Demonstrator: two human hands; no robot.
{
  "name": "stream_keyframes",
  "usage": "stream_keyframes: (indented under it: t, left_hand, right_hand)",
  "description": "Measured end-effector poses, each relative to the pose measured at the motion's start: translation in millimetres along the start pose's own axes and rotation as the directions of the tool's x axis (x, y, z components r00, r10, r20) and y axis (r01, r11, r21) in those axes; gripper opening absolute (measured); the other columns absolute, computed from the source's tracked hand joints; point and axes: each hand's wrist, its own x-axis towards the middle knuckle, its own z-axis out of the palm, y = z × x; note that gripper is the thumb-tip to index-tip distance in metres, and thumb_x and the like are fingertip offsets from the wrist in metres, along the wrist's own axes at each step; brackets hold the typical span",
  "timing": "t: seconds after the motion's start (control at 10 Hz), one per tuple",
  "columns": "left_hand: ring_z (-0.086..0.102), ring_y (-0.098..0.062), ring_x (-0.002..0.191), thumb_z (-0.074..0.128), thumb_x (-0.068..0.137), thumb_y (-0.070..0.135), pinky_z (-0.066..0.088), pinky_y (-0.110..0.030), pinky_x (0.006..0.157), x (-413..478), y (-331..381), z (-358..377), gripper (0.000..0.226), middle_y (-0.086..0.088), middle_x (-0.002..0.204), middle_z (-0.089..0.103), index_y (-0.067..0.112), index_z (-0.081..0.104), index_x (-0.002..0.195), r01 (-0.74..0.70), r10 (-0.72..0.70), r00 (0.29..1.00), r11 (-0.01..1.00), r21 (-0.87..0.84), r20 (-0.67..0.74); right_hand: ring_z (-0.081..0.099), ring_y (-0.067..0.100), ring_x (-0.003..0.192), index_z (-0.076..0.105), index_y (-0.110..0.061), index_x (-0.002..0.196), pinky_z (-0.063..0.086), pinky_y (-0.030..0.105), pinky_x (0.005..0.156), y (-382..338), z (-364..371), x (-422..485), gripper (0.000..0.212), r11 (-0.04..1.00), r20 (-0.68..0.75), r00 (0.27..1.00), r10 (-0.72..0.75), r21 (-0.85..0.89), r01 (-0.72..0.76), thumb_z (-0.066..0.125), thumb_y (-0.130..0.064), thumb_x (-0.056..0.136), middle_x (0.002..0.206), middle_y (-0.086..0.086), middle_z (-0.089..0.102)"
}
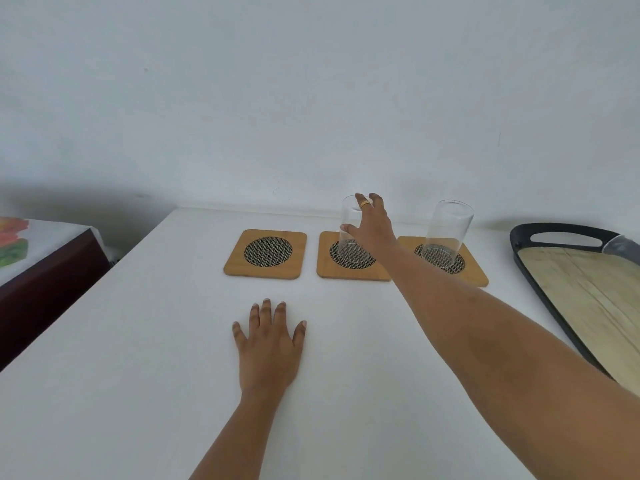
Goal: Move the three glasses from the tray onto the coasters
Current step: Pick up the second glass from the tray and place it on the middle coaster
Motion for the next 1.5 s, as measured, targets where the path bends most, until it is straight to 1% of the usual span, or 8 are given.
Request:
stream_keyframes:
  t: [0.4,0.7,0.8,0.9,1.1,1.2,1.3,1.5]
  left_hand:
    - [0.013,-0.02,0.146,0.024,0.096,0.052,0.012,-0.051,0.117,-0.4,-0.2,-0.7,0.058,-0.003,0.157,0.021,0.022,0.023,0.146,0.001,-0.001,1.0,1.0,-0.003,0.002]
    - [0.012,-0.02,0.146,0.024,0.096,0.052,0.012,-0.05,0.117,0.3,-0.2,0.3,0.059,-0.003,0.157,0.021,0.022,0.023,0.146,0.001,-0.001,1.0,1.0,-0.007,-0.002]
    - [0.013,-0.02,0.146,0.024,0.096,0.052,0.012,-0.05,0.117,0.5,-0.3,0.5,0.059,-0.003,0.157,0.021,0.022,0.024,0.146,0.0,0.0,1.0,1.0,-0.016,-0.002]
    - [0.014,-0.02,0.146,0.024,0.095,0.052,0.013,-0.05,0.116,0.0,-1.0,1.5,0.058,-0.003,0.156,0.022,0.022,0.024,0.145,-0.003,0.003,1.0,1.0,-0.005,-0.011]
    - [0.014,-0.02,0.146,0.024,0.096,0.051,0.013,-0.051,0.116,0.4,-1.2,1.7,0.058,-0.003,0.156,0.023,0.022,0.025,0.145,0.001,-0.001,1.0,1.0,-0.008,-0.005]
    - [0.014,-0.02,0.146,0.025,0.096,0.051,0.013,-0.051,0.116,-0.5,-0.5,0.3,0.058,-0.003,0.156,0.023,0.021,0.025,0.145,0.0,0.0,1.0,1.0,-0.008,-0.002]
    - [0.014,-0.021,0.146,0.026,0.096,0.049,0.013,-0.051,0.117,-1.7,-0.5,-0.4,0.057,-0.004,0.156,0.023,0.02,0.024,0.146,-0.002,0.002,1.0,1.0,-0.008,0.001]
    - [0.014,-0.022,0.146,0.026,0.097,0.046,0.013,-0.048,0.118,-8.6,2.8,-2.6,0.056,-0.004,0.156,0.024,0.018,0.024,0.146,-0.007,0.007,1.0,1.0,0.002,0.013]
  right_hand:
    - [0.035,0.032,0.134,0.026,-0.01,0.145,0.037,0.039,0.105,0.2,3.3,-2.2,0.071,0.995,-0.05,0.999,-0.02,-0.097,0.015,0.063,-0.027,0.088,0.152,0.015,0.019]
    - [0.036,0.033,0.132,0.025,-0.011,0.146,0.04,0.04,0.102,1.2,5.2,-0.6,0.071,0.989,-0.039,0.999,-0.015,-0.149,0.009,0.062,-0.029,0.088,0.152,0.014,0.018]
    - [0.031,0.035,0.136,0.019,-0.015,0.148,0.036,0.043,0.107,1.6,5.3,-1.9,0.08,0.994,-0.023,1.0,-0.003,-0.106,0.001,0.065,-0.034,0.085,0.155,0.015,0.011]
    - [0.015,0.034,0.144,0.013,-0.022,0.15,0.032,0.05,0.111,0.9,5.9,-10.8,0.088,0.998,-0.115,0.993,-0.02,-0.06,0.013,0.065,-0.044,0.082,0.158,0.016,0.002]
    - [0.037,0.033,0.135,0.036,-0.009,0.142,0.029,0.057,0.109,-3.4,9.2,-59.7,0.067,0.98,-0.355,0.922,-0.154,-0.174,0.097,0.06,-0.037,0.086,0.152,0.02,0.027]
    - [0.039,0.036,0.134,0.04,-0.006,0.139,0.027,0.055,0.109,6.5,19.1,-93.9,0.063,0.973,-0.339,0.916,-0.216,-0.147,0.176,0.063,-0.027,0.084,0.15,0.022,0.029]
    - [0.023,0.03,0.144,0.034,-0.009,0.143,0.023,0.058,0.112,21.3,32.5,-129.9,0.068,0.982,-0.215,0.965,-0.153,-0.14,0.125,0.063,-0.027,0.084,0.156,0.016,0.02]
    - [-0.001,0.019,0.148,0.023,-0.019,0.147,0.011,0.054,0.116,48.9,30.7,-164.0,0.066,0.956,0.027,0.995,0.095,-0.281,-0.084,0.041,-0.051,0.092,0.16,0.004,-0.004]
